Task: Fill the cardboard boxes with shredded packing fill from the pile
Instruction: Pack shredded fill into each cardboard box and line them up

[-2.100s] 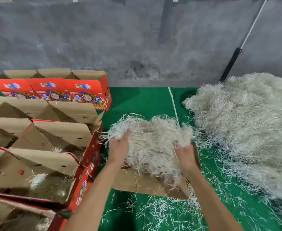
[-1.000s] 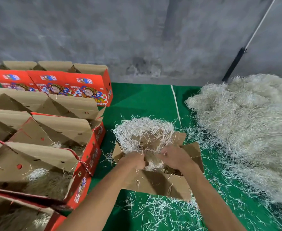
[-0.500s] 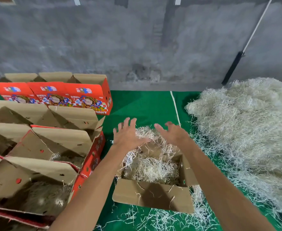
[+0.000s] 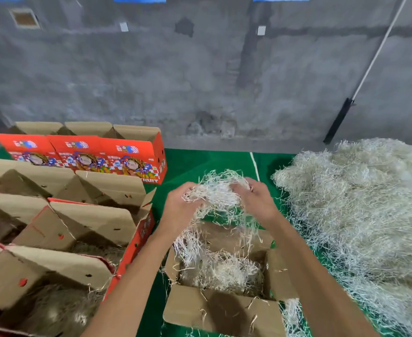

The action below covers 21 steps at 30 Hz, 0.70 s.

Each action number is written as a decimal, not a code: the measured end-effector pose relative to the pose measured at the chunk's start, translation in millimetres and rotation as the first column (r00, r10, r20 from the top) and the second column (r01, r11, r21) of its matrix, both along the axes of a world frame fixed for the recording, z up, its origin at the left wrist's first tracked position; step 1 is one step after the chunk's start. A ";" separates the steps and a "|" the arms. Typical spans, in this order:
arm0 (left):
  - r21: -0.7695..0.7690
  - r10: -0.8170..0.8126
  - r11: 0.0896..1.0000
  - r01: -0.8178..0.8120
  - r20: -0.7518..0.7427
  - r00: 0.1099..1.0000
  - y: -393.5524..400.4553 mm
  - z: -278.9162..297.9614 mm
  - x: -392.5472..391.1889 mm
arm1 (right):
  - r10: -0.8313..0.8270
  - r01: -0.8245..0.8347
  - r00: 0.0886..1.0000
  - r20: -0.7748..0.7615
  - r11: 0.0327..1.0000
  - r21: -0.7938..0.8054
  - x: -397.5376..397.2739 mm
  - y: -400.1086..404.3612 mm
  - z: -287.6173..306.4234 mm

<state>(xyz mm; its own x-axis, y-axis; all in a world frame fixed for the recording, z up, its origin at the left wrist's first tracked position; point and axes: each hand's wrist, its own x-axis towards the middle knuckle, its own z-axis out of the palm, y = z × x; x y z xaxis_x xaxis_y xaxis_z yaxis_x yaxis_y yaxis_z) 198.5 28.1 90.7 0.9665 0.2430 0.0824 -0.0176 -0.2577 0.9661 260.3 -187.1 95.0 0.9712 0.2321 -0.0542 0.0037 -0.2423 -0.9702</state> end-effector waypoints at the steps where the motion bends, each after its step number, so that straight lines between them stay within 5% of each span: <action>1: 0.005 0.053 0.999 -0.053 0.033 0.998 7.5 5.7 -5.1 | -0.073 0.072 0.996 0.058 0.997 0.021 -11.2 -9.6 9.3; 4: -0.212 0.108 0.972 -0.100 0.028 0.994 17.6 6.0 -24.7 | -0.185 0.179 0.957 0.225 0.983 0.046 -42.3 -32.9 14.3; 7: -0.338 0.021 0.938 -0.075 -0.162 0.987 -6.9 -19.6 -46.3 | -0.162 0.145 0.968 0.194 0.985 0.098 -73.9 -27.4 -5.4; 11: 0.022 -0.204 0.976 0.217 -0.252 0.946 -33.1 -68.0 -60.1 | 0.044 -0.037 0.996 0.074 0.995 -0.088 -98.1 -20.6 -49.0; 13: 0.441 -0.166 0.870 0.221 -0.159 0.973 -31.7 -85.8 -67.5 | 0.024 0.027 0.992 0.124 0.919 -0.394 -97.0 -27.2 -69.8; 15: 0.652 -0.100 0.748 0.126 -0.077 0.992 -25.0 -97.0 -75.7 | 0.030 0.136 0.963 0.269 0.805 -0.578 -99.8 -36.4 -84.7; 18: 0.590 -0.161 0.787 0.183 -0.091 0.983 -17.6 -111.2 -84.1 | -0.025 0.297 0.901 0.433 0.764 -0.573 -105.7 -43.5 -99.6; 21: 0.282 -0.306 0.883 0.375 -0.260 0.916 -17.0 -109.9 -81.4 | 0.107 0.270 0.889 0.445 0.663 -0.698 -105.1 -39.6 -106.9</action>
<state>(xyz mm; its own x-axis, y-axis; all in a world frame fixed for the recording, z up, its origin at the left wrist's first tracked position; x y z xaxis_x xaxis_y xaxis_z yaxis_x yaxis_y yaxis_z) 117.1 11.1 -19.3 0.9881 -0.1107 -0.1065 0.0254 -0.5660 0.8240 155.2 -226.7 -11.8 0.9461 0.2173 0.2402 0.2966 -0.8792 -0.3729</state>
